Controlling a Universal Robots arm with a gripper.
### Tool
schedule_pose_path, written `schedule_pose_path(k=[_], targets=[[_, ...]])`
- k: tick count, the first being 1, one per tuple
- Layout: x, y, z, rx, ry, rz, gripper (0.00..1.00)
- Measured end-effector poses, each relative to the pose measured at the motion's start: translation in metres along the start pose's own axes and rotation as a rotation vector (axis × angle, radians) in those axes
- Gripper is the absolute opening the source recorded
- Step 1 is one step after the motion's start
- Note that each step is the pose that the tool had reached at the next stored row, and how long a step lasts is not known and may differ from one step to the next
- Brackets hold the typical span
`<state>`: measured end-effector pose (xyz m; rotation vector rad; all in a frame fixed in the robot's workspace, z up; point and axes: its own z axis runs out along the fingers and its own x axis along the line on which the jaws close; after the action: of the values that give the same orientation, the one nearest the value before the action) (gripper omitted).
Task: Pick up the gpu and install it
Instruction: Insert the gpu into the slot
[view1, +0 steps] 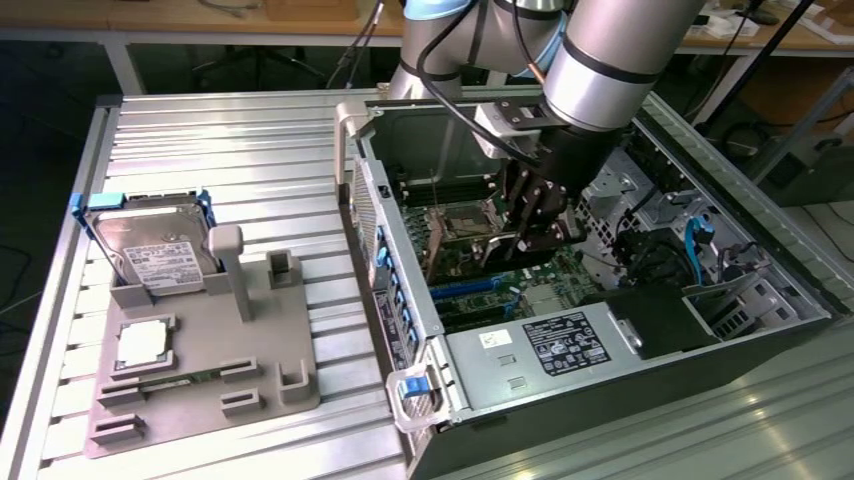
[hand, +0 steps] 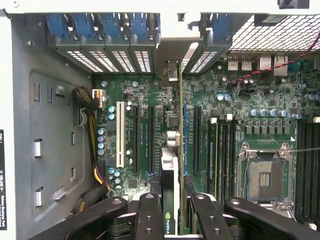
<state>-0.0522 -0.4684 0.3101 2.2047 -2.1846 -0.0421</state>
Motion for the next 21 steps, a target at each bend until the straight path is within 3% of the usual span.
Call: schedule_pose_path(k=[21], targets=[[-0.0001, -0.0005, 0.01, 0.0001, 0.0001, 0.0, 0.27]])
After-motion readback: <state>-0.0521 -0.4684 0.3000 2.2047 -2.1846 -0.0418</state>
